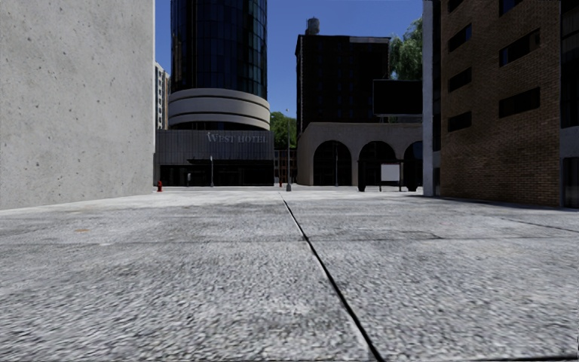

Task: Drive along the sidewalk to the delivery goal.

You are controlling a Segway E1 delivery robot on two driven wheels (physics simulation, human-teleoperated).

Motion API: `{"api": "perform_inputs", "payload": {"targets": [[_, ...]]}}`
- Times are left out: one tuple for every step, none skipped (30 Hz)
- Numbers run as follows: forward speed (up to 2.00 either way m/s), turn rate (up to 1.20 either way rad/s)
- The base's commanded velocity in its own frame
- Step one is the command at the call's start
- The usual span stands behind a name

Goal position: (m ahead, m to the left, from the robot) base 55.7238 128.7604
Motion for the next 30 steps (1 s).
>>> {"api": "perform_inputs", "payload": {"targets": [[2.00,0.00],[2.00,0.00],[2.00,0.00],[2.00,0.00],[2.00,0.00],[2.00,0.00],[2.00,0.00],[2.00,0.00],[2.00,0.00],[2.00,0.00],[2.00,0.00],[2.00,0.00],[2.00,0.00],[2.00,0.00],[2.00,0.00],[2.00,0.00],[2.00,0.00],[2.00,0.00],[2.00,0.00],[2.00,0.00],[2.00,0.00],[2.00,0.00],[2.00,0.00],[2.00,0.00],[2.00,0.00],[2.00,0.00],[2.00,0.00],[2.00,0.00],[2.00,0.00],[2.00,0.00]]}}
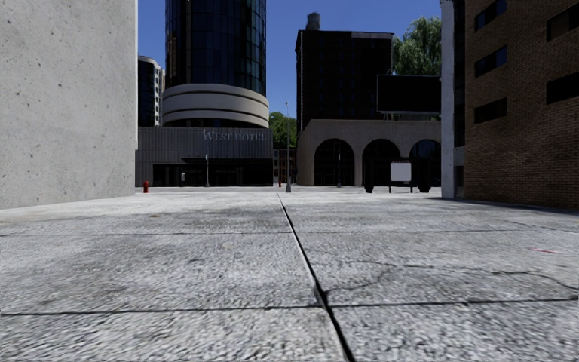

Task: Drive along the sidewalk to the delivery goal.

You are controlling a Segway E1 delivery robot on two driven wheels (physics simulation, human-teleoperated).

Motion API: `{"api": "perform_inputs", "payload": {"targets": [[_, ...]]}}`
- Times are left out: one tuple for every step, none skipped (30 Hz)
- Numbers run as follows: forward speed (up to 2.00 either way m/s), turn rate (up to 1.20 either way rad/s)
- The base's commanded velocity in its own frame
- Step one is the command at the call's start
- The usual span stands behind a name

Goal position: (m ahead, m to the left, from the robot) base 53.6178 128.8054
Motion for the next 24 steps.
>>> {"api": "perform_inputs", "payload": {"targets": [[2.00,0.00],[2.00,0.00],[2.00,0.00],[2.00,0.00],[2.00,0.00],[2.00,0.00],[2.00,0.00],[2.00,0.00],[2.00,0.00],[2.00,0.00],[1.99,0.00],[1.99,0.00],[1.97,0.00],[1.93,0.00],[1.94,0.00],[1.94,0.00],[1.97,0.00],[1.98,0.00],[1.98,0.00],[1.98,0.00],[1.98,0.00],[1.98,0.00],[1.98,0.00],[1.98,0.00]]}}
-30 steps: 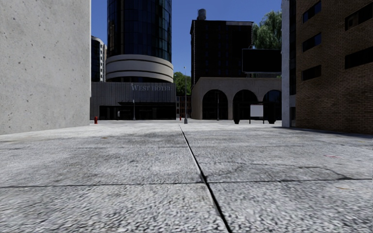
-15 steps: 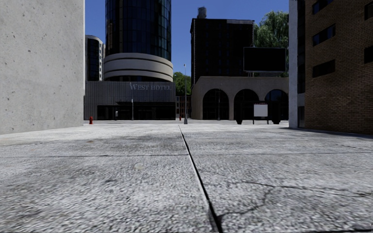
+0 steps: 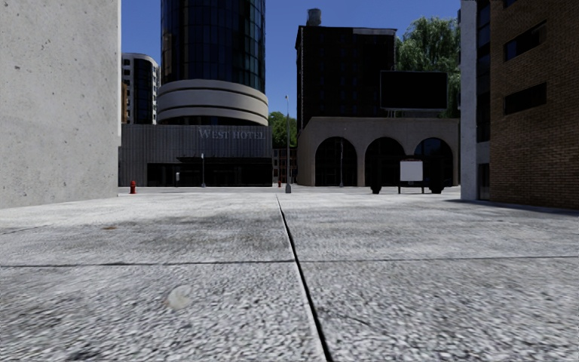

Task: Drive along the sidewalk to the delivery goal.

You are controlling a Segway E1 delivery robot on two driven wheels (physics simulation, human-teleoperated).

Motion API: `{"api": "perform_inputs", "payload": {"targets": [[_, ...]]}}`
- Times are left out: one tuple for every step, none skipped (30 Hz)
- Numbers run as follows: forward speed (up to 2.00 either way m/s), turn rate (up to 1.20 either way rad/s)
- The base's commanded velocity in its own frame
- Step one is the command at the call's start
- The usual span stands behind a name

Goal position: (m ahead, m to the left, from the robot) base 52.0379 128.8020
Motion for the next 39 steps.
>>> {"api": "perform_inputs", "payload": {"targets": [[1.98,0.00],[2.00,0.00],[2.00,0.00],[2.00,0.00],[2.00,0.00],[2.00,0.00],[2.00,0.00],[2.00,0.00],[2.00,0.00],[1.99,0.00],[1.99,0.00],[1.99,0.00],[1.99,0.00],[1.99,0.00],[1.99,0.00],[1.99,0.00],[1.99,0.00],[1.99,0.00],[1.99,0.00],[1.99,0.00],[1.99,0.00],[1.99,0.00],[1.99,0.00],[2.00,0.07],[2.00,0.20],[2.00,0.27],[2.00,0.27],[2.00,0.34],[2.00,0.39],[2.00,0.40],[2.00,0.40],[2.00,0.40],[2.00,0.40],[2.00,0.40],[2.00,0.40],[2.00,0.40],[2.00,0.40],[2.00,0.40],[2.00,0.40]]}}
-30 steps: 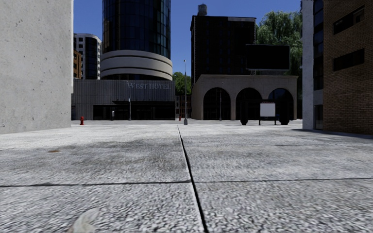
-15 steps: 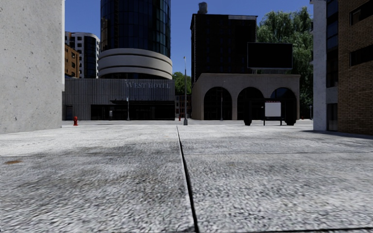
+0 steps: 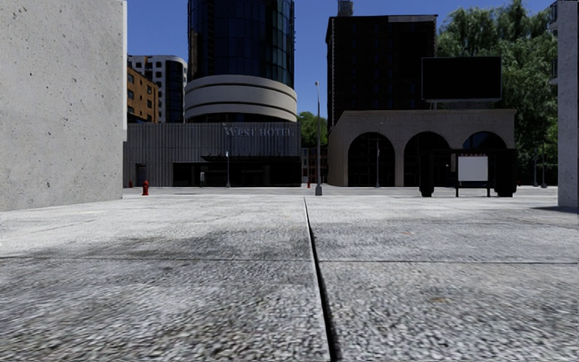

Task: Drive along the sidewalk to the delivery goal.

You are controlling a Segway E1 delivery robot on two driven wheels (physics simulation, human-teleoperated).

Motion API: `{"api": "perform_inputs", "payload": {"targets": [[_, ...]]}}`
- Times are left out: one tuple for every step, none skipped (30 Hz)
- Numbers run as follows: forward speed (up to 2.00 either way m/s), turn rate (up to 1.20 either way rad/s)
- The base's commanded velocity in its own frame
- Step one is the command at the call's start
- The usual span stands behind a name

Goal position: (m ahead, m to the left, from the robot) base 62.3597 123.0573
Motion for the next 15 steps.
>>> {"api": "perform_inputs", "payload": {"targets": [[2.00,0.40],[2.00,0.40],[2.00,0.38],[2.00,0.35],[2.00,0.35],[2.00,0.34],[2.00,0.32],[2.00,0.32],[2.00,0.30],[2.00,0.29],[2.00,0.29],[2.00,0.29],[2.00,0.24],[2.00,0.17],[2.00,0.16]]}}
